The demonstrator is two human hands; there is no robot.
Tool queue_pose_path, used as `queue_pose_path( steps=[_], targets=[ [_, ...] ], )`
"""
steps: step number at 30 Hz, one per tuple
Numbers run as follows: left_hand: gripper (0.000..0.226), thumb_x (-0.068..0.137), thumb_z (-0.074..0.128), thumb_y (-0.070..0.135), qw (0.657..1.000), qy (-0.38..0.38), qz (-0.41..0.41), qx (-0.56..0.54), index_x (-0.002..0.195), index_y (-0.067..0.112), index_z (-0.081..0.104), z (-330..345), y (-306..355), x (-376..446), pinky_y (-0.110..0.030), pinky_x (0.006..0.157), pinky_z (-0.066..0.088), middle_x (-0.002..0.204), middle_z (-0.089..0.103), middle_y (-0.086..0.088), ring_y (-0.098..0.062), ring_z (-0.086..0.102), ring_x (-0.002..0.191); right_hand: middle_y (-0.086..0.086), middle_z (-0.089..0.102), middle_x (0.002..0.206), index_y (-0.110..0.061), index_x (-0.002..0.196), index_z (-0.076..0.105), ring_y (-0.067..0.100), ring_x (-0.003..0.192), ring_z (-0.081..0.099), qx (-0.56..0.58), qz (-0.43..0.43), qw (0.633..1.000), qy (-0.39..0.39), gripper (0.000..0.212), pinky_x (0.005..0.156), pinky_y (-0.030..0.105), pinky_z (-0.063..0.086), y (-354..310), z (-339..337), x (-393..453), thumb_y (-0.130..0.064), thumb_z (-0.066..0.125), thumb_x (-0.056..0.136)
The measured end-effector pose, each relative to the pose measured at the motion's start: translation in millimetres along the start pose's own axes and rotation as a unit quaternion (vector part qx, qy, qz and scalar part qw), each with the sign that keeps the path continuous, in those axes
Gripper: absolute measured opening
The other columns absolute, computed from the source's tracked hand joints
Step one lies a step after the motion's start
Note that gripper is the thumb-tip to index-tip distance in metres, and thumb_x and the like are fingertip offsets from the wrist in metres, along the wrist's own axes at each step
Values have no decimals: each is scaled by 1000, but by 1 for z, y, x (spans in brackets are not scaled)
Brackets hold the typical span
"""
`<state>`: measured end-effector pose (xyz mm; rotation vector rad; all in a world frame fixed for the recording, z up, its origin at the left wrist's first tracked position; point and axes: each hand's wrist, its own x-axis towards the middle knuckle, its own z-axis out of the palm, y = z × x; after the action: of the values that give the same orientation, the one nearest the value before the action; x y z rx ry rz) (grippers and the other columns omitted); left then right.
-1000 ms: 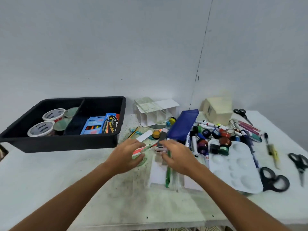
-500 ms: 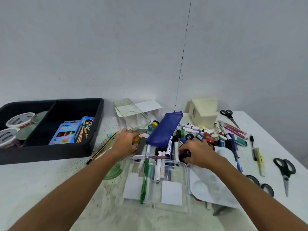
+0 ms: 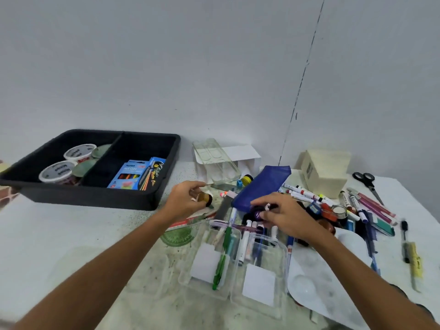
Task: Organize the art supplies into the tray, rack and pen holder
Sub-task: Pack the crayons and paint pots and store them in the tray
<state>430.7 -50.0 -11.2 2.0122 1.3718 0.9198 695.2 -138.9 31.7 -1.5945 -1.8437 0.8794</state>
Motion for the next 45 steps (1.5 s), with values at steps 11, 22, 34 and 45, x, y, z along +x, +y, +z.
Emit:
queue_pose_path(
  steps=[11, 22, 34, 45],
  targets=[
    [34, 67, 77, 1, 966, -99, -139, -193, 98, 9, 65, -87, -24, -72, -32, 75, 51, 86, 64, -7, -17, 60, 80, 1, 68, 98, -25, 99, 68, 17, 88, 66, 102, -49, 984, -137, 26, 81, 33, 56, -79, 112, 37, -11, 74, 78],
    [34, 73, 82, 16, 982, -148, -87, 76, 104, 24, 68, -209, -99, -124, -16, 77, 51, 101, 63, 10, -7, 60, 93, 2, 65, 110, -13, 119, 65, 12, 86, 62, -12, -114, 982, -147, 40, 73, 20, 52, -169, 240, 56, -16, 70, 79],
    [34, 76, 79, 26, 966, -181, 23, 185, 109, 19, 70, -217, -144, -153, -3, 70, 36, 102, 62, 5, -2, 49, 86, 0, 50, 112, -22, 117, 64, 17, 108, 44, -267, -194, 933, -143, 32, 81, 31, 42, -186, 301, 51, -37, 57, 90],
    [39, 79, 76, 33, 953, -206, 66, 214, 115, 23, 69, -220, -149, -150, -10, 73, 39, 100, 60, 4, -5, 49, 87, 3, 54, 112, -19, 113, 65, 22, 103, 51, -298, -214, 923, -117, 26, 78, 34, 42, -189, 307, 52, -26, 58, 89]
  ],
)
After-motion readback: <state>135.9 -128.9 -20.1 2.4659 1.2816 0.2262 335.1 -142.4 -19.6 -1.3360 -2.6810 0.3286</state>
